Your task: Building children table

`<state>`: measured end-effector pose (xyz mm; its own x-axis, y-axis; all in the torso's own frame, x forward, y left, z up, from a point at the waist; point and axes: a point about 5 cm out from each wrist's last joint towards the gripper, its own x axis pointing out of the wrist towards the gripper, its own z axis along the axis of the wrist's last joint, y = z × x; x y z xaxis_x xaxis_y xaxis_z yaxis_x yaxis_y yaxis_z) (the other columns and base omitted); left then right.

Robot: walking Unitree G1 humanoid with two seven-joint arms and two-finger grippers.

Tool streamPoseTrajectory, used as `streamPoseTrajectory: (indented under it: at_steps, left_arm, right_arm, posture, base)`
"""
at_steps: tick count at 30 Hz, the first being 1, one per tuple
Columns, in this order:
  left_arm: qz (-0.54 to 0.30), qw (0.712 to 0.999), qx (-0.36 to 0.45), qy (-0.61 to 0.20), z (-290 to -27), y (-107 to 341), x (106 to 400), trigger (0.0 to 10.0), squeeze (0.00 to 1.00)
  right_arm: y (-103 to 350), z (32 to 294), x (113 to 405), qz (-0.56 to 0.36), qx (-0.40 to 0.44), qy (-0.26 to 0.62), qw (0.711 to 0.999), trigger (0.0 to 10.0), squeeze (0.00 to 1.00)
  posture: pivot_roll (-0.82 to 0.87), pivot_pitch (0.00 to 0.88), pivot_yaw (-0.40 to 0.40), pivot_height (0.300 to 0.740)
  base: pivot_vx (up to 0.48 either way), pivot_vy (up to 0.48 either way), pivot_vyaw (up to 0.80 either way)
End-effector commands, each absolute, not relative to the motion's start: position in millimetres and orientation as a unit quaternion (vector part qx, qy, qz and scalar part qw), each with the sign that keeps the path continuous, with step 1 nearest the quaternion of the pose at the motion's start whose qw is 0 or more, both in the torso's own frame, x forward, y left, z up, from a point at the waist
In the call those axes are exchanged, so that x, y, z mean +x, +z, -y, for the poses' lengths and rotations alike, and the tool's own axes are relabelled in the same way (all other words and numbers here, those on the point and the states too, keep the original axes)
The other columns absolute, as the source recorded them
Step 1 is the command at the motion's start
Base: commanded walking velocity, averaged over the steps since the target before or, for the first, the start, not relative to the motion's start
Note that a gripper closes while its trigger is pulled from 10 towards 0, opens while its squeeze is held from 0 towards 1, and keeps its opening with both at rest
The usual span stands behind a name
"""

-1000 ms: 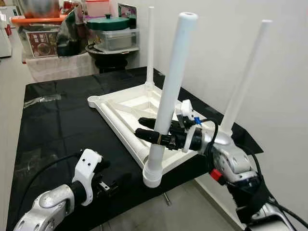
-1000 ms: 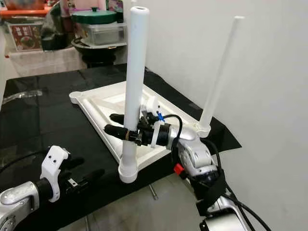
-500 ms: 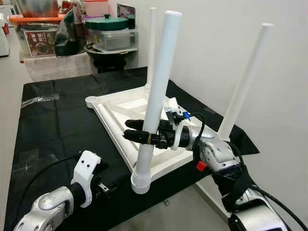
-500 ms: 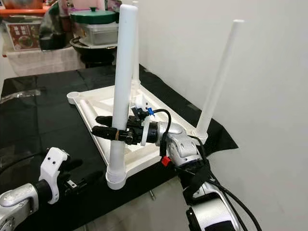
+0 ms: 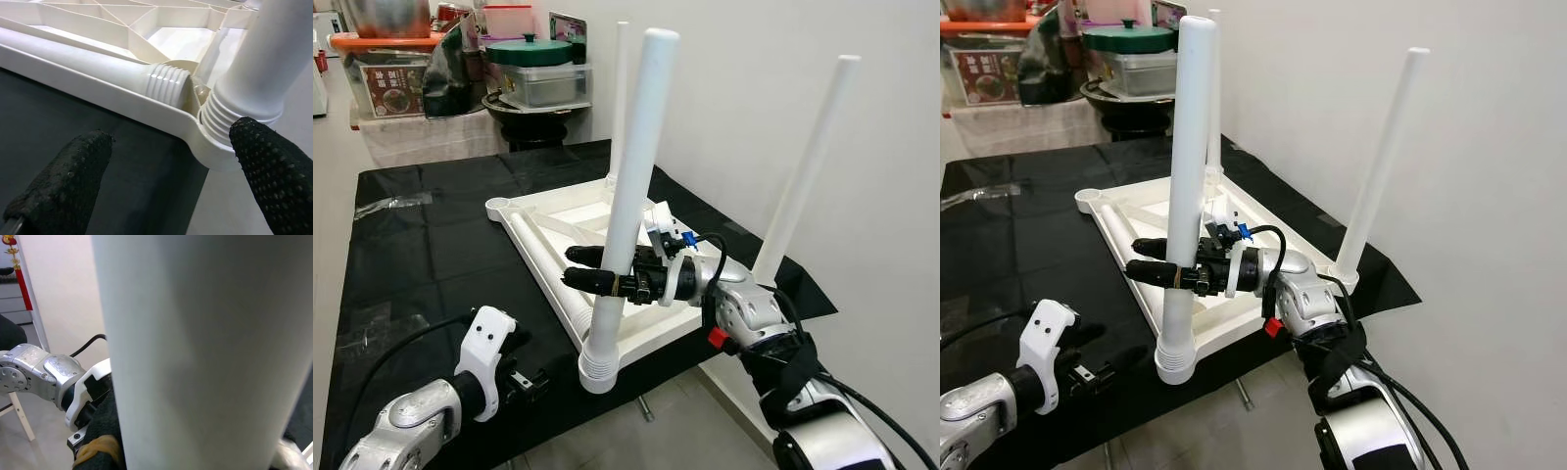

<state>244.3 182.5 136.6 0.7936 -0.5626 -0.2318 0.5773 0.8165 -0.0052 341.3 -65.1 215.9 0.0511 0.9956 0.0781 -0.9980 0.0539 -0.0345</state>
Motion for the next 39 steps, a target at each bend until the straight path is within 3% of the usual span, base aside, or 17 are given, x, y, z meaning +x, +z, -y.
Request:
streamPoseTrajectory:
  at_steps: [1, 9, 13, 21, 23, 24, 27, 28, 30, 36, 38, 39]
  left_arm:
    - [-0.118, 0.947, 0.029, -0.297, -183, 135, 242, 10.0, 0.0]
    - [-0.117, 0.948, 0.026, -0.293, -184, 135, 241, 10.0, 0.0]
    - [-0.116, 0.95, 0.022, -0.288, -185, 135, 242, 10.0, 0.0]
    - [-0.115, 0.951, 0.019, -0.287, -184, 135, 243, 10.0, 0.0]
    - [-0.114, 0.951, 0.018, -0.286, -184, 135, 244, 10.0, 0.0]
    - [-0.114, 0.951, 0.018, -0.286, -184, 135, 244, 10.0, 0.0]
    - [-0.112, 0.953, 0.017, -0.282, -185, 135, 245, 10.0, 0.0]
    - [-0.112, 0.953, 0.017, -0.282, -185, 135, 245, 10.0, 0.0]
    - [-0.112, 0.954, 0.016, -0.279, -183, 134, 246, 10.0, 0.0]
    - [-0.112, 0.956, 0.017, -0.272, -184, 133, 248, 10.0, 0.0]
    - [-0.112, 0.957, 0.017, -0.267, -184, 133, 250, 10.0, 0.0]
    - [-0.111, 0.957, 0.015, -0.267, -184, 133, 250, 10.0, 0.0]
  right_arm:
    - [196, 59, 339, -0.01, -0.004, 0.693, 0.721, 0.0, 0.0]
    - [188, 57, 343, -0.031, -0.031, 0.66, 0.75, 0.0, 0.0]
    - [180, 62, 344, -0.044, -0.027, 0.599, 0.799, 0.0, 0.0]
    - [169, 74, 342, -0.049, -0.019, 0.545, 0.837, 0.0, 0.0]
    - [166, 81, 345, -0.054, -0.026, 0.499, 0.865, 0.0, 0.0]
    - [166, 81, 345, -0.054, -0.026, 0.499, 0.865, 0.0, 0.0]
    - [158, 92, 352, -0.088, -0.051, 0.388, 0.916, 0.0, 0.0]
    - [158, 92, 352, -0.088, -0.051, 0.388, 0.916, 0.0, 0.0]
    - [146, 102, 356, -0.115, -0.051, 0.274, 0.953, 0.0, 0.0]
    - [135, 119, 361, -0.128, -0.035, 0.167, 0.977, 0.0, 0.0]
    - [128, 127, 363, -0.144, -0.005, 0.117, 0.983, 0.0, 0.0]
    - [123, 134, 365, -0.159, 0.054, 0.073, 0.983, 0.0, 0.0]
  posture:
    - [0.16, 0.0, -0.093, 0.74]
    - [0.16, 0.0, -0.094, 0.74]
    - [0.14, 0.0, -0.087, 0.74]
    - [0.13, 0.0, -0.082, 0.74]
    - [0.12, 0.0, -0.08, 0.74]
    - [0.12, 0.0, -0.08, 0.74]
    - [0.12, 0.0, -0.079, 0.74]
    - [0.12, 0.0, -0.079, 0.74]
    - [0.11, 0.0, -0.078, 0.74]
    - [0.11, 0.0, -0.078, 0.74]
    - [0.11, 0.0, -0.08, 0.74]
    - [0.11, 0.0, -0.08, 0.74]
  base:
    - [0.0, 0.0, 0.0]
    - [0.0, 0.0, 0.0]
    - [0.0, 0.0, 0.0]
    - [0.0, 0.0, 0.0]
    - [0.0, 0.0, 0.0]
    - [0.0, 0.0, 0.0]
    - [0.0, 0.0, 0.0]
    - [0.0, 0.0, 0.0]
    - [0.0, 0.0, 0.0]
    - [0.0, 0.0, 0.0]
    - [0.0, 0.0, 0.0]
    - [0.0, 0.0, 0.0]
